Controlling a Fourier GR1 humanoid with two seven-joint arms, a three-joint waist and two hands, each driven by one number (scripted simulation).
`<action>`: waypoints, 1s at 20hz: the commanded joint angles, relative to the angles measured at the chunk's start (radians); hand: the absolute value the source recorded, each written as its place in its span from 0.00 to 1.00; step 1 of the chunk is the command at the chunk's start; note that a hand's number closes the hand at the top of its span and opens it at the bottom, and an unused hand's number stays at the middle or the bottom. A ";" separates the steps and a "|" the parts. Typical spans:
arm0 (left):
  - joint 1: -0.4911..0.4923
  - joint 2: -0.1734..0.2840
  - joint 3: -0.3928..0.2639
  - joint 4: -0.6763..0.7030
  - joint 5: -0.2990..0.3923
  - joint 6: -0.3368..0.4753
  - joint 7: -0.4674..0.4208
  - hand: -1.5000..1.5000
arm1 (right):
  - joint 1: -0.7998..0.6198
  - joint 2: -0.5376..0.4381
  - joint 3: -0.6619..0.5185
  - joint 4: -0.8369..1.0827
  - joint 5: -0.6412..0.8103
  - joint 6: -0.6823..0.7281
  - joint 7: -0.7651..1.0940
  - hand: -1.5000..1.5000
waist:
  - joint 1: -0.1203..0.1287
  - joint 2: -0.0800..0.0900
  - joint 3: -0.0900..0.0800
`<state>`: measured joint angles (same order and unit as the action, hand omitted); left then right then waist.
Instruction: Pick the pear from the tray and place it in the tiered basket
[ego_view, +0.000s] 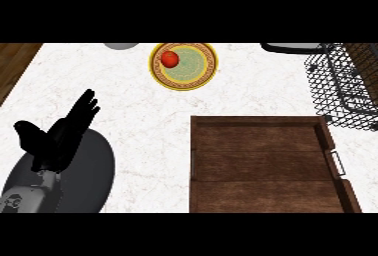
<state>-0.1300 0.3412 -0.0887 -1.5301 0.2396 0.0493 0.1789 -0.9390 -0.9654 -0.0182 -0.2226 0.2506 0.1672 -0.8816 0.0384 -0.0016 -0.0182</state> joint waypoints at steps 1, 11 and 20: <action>0.049 -0.007 -0.014 -0.007 -0.004 -0.024 -0.030 0.50 | -0.014 0.086 -0.022 0.035 -0.012 -0.035 -0.004 0.00 | 0.019 0.020 0.021; 0.022 -0.009 0.010 0.002 -0.006 -0.023 -0.018 0.50 | -0.084 0.104 -0.105 0.112 -0.067 0.067 0.053 0.00 | 0.018 0.022 0.022; 0.013 -0.025 0.005 -0.016 -0.009 -0.011 0.010 0.50 | -0.159 -0.004 -0.289 0.215 -0.247 0.316 0.237 0.00 | 0.022 0.025 0.024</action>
<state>-0.1144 0.3199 -0.0849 -1.5338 0.2264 0.0371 0.1750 -1.0556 -0.9358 -0.2150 -0.0445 0.0965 0.4019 -0.6997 0.0487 0.0168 0.0097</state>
